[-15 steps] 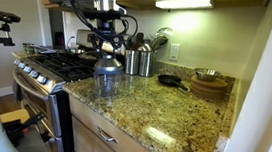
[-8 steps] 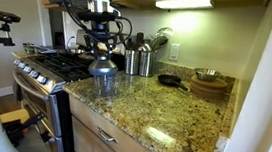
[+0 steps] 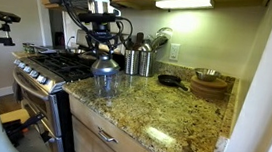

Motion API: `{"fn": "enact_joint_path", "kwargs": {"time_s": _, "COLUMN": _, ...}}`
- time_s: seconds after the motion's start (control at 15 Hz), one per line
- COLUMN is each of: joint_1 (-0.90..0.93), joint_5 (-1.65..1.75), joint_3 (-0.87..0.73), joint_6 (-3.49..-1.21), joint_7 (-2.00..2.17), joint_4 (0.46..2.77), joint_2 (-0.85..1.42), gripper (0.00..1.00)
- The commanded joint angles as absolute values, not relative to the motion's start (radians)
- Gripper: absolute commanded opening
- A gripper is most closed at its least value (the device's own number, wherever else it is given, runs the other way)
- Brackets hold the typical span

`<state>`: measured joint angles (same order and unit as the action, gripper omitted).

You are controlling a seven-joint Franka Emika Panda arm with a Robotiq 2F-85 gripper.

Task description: Put the slicer in the container then put the grey cover on top of the container

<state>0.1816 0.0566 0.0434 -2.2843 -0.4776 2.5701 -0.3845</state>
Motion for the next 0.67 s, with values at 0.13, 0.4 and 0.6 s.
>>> {"fn": "enact_joint_path", "kwargs": {"time_s": 0.13, "joint_1": 0.167, "joint_5": 0.055, "joint_3": 0.044, "joint_6": -2.28, "joint_7": -0.381, "joint_4": 2.583, "joint_2": -0.41, "gripper": 0.35}}
{"fn": "enact_joint_path", "kwargs": {"time_s": 0.4, "joint_1": 0.152, "joint_5": 0.05, "joint_3": 0.044, "joint_6": -2.27, "joint_7": -0.305, "joint_4": 2.566, "joint_2": -0.389, "gripper": 0.35}}
{"fn": "enact_joint_path", "kwargs": {"time_s": 0.6, "joint_1": 0.148, "joint_5": 0.045, "joint_3": 0.04, "joint_6": -2.273, "joint_7": -0.283, "joint_4": 2.563, "joint_2": -0.382, "gripper": 0.35}}
